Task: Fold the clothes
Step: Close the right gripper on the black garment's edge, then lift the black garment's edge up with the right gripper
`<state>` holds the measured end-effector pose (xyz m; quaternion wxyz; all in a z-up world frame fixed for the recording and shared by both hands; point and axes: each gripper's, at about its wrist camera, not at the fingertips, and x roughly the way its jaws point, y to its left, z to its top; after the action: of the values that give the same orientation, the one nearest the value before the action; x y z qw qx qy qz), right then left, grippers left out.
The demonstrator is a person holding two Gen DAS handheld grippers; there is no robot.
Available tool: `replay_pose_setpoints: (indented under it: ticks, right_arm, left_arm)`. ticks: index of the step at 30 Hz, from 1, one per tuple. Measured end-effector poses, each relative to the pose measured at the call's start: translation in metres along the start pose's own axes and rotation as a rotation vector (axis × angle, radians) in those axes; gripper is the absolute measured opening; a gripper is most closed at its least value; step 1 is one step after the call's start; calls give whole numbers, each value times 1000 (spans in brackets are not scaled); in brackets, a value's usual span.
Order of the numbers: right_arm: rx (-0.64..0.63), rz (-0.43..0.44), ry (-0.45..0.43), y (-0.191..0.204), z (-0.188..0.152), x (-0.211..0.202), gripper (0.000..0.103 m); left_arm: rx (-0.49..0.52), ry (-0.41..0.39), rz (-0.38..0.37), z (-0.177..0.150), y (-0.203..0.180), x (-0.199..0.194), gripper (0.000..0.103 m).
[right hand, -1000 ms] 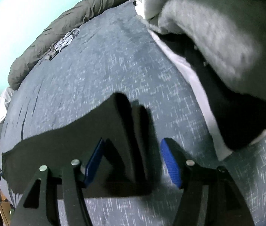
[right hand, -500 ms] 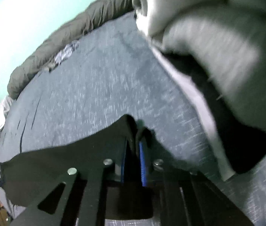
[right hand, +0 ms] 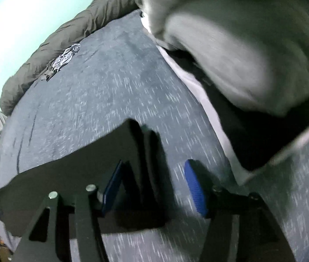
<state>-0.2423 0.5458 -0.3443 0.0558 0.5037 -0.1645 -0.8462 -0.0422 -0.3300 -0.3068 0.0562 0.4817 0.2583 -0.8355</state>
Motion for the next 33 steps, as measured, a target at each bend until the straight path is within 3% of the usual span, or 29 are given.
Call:
replay_pose_setpoints:
  ticks: [9,16,27,33]
  right_arm:
    - [65,111,43,-2,-22,-9,59]
    - [70,127,18,11,-26,-12,26]
    - [-9,154,-60,50,-8,-61,16]
    - [-23,180,-118,73,24,-91,14]
  left_arm:
    - [-8,-28,-7,-6,1,-14,55]
    - [-16,-48,-5,-10,13,-35,55]
    - [-32,-65,3,-15,32,-57,55]
    - [-37,-65,-2,-18,33,-60,55]
